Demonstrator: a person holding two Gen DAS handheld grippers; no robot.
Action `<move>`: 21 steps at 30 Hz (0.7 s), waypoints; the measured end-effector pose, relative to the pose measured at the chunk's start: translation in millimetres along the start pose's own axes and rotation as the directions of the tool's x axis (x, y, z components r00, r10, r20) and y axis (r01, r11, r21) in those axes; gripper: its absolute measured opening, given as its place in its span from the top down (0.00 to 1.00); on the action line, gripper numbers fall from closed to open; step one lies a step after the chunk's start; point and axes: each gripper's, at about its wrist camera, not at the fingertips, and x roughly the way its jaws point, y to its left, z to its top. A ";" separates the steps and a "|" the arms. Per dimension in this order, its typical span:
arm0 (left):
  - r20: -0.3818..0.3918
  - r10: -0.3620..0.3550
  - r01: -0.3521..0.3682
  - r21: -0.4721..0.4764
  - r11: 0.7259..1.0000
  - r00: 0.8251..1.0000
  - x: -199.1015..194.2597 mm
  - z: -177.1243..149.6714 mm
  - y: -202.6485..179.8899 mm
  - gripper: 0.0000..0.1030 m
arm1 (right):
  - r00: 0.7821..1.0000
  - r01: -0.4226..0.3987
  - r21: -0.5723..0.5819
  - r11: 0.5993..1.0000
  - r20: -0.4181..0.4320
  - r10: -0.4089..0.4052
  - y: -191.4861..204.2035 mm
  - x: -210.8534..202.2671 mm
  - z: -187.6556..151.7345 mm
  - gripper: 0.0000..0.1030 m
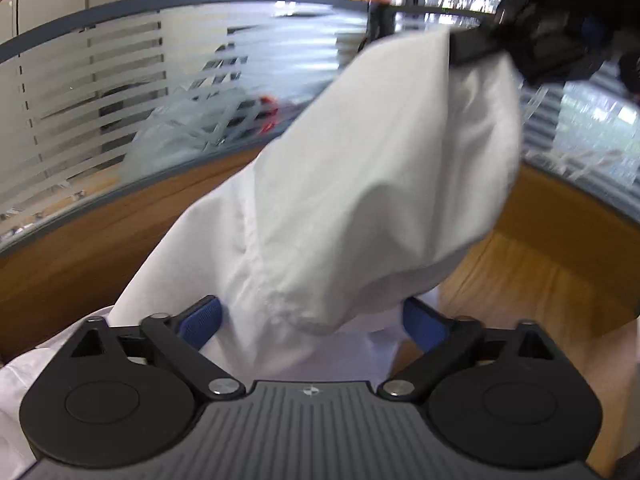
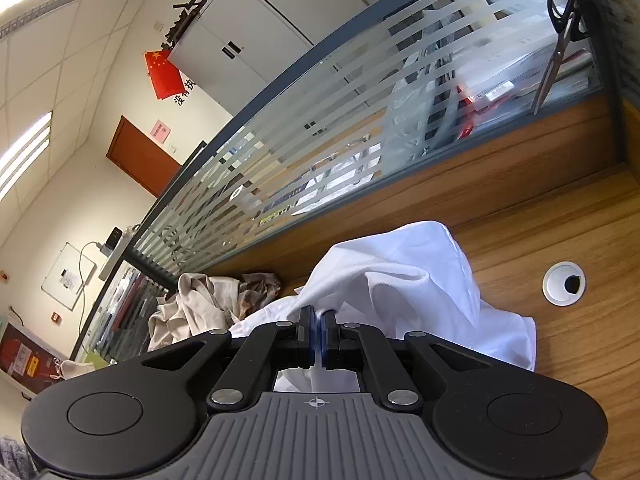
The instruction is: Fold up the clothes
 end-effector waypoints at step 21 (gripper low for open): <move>-0.174 0.111 -0.135 -0.133 0.982 0.979 9.5 -20.3 46.5 0.87 | 0.993 0.102 -0.078 0.992 0.060 -0.098 17.3 -40.6 -18.4 0.96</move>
